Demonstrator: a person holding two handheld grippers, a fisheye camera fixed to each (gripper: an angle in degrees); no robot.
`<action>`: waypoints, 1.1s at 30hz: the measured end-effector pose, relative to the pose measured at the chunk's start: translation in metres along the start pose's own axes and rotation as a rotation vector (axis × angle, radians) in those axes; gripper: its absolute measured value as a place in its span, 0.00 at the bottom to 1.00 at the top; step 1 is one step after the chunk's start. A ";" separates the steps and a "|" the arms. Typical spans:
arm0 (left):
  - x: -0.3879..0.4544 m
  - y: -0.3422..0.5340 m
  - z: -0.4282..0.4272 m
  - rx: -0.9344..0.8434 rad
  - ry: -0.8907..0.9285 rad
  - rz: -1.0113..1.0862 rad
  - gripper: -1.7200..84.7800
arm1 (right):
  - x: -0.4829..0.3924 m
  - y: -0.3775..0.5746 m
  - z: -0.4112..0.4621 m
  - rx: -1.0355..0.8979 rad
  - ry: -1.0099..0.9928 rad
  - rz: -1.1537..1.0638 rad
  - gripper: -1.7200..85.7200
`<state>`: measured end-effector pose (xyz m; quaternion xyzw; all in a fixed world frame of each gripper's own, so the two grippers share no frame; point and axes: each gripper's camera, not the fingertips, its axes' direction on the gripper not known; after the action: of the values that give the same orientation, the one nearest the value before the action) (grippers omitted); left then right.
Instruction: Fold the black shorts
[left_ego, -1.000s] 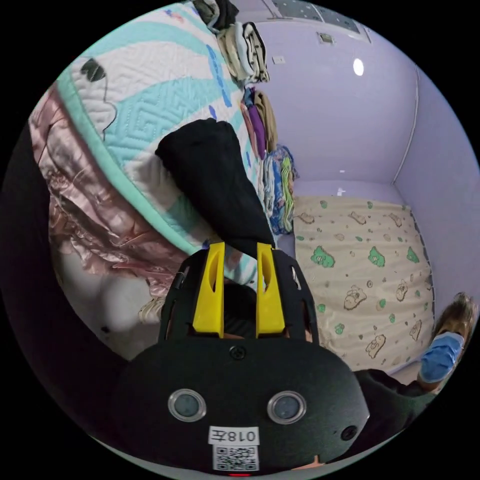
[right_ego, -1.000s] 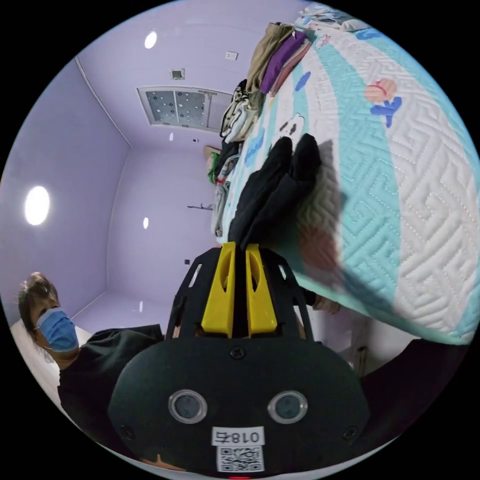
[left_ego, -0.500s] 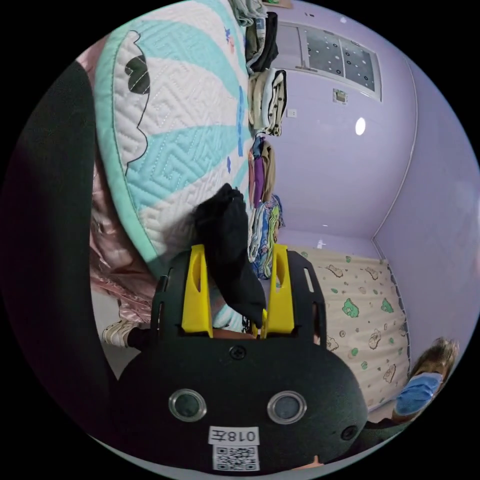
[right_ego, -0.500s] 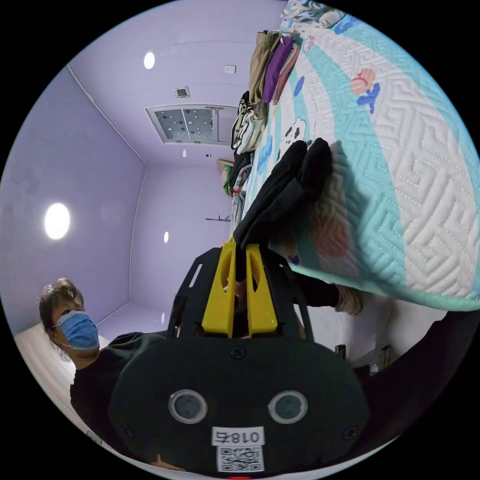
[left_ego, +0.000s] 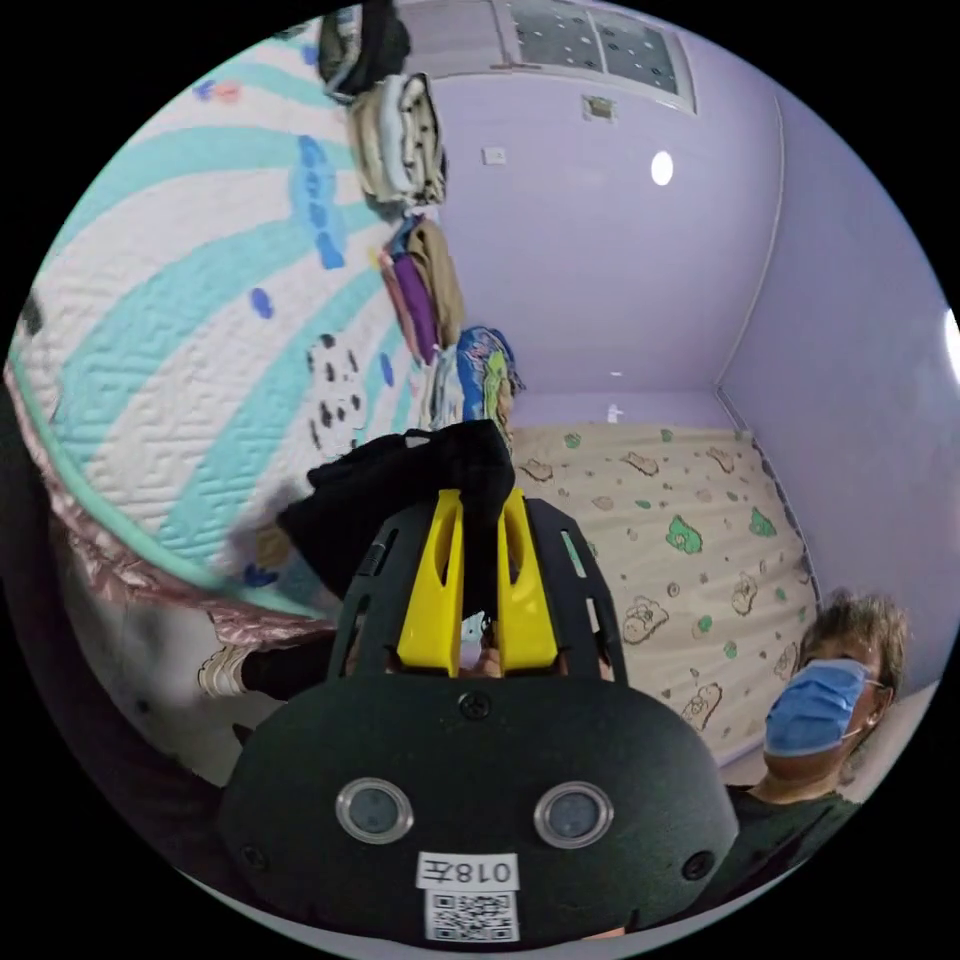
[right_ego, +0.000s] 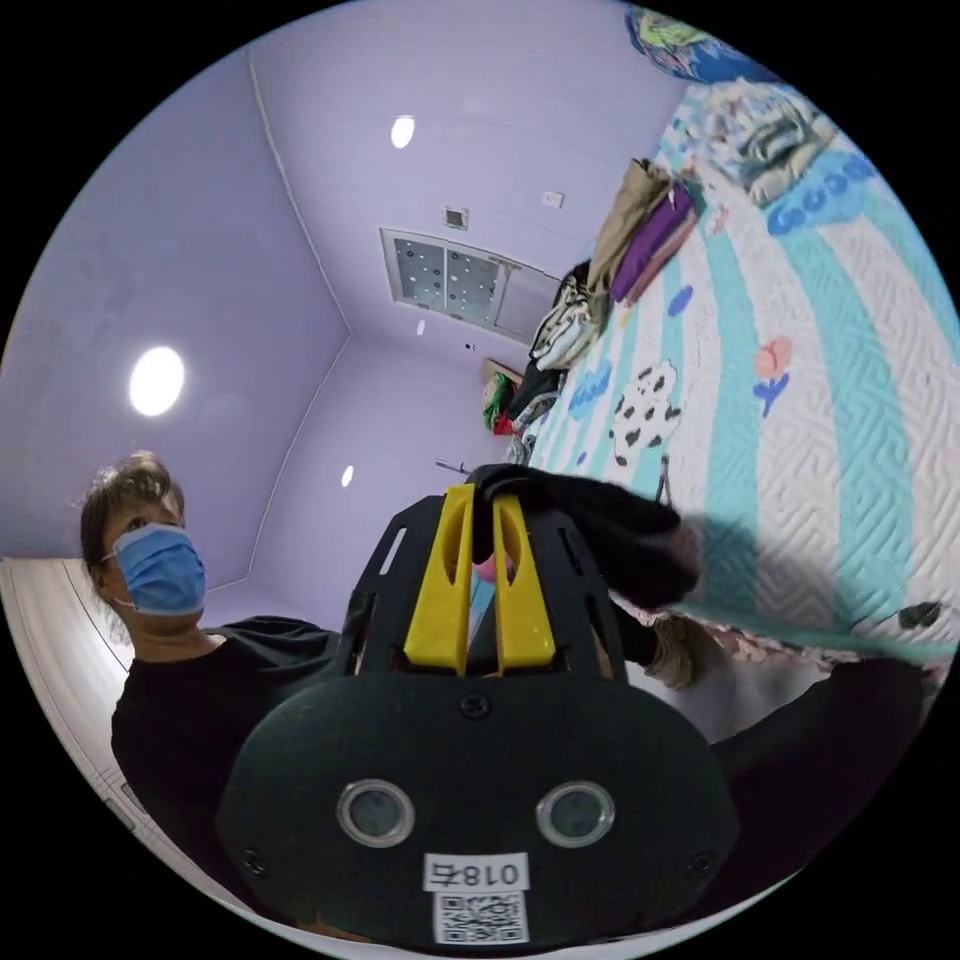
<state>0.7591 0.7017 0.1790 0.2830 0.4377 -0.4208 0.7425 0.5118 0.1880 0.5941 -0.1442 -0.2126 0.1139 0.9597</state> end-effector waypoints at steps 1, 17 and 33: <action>0.007 -0.006 0.006 -0.012 0.004 0.013 0.08 | -0.005 -0.007 -0.010 0.015 0.004 -0.017 0.03; 0.124 -0.293 0.407 -0.021 0.081 0.460 0.09 | 0.014 -0.346 -0.135 0.255 0.414 -0.304 0.06; 0.053 -0.249 0.340 -0.506 0.273 0.505 0.13 | 0.086 -0.156 -0.062 0.137 0.496 -0.246 0.10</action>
<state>0.6958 0.2931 0.2745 0.2432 0.5391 -0.0618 0.8040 0.6393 0.0524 0.6226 -0.0757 0.0208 -0.0283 0.9965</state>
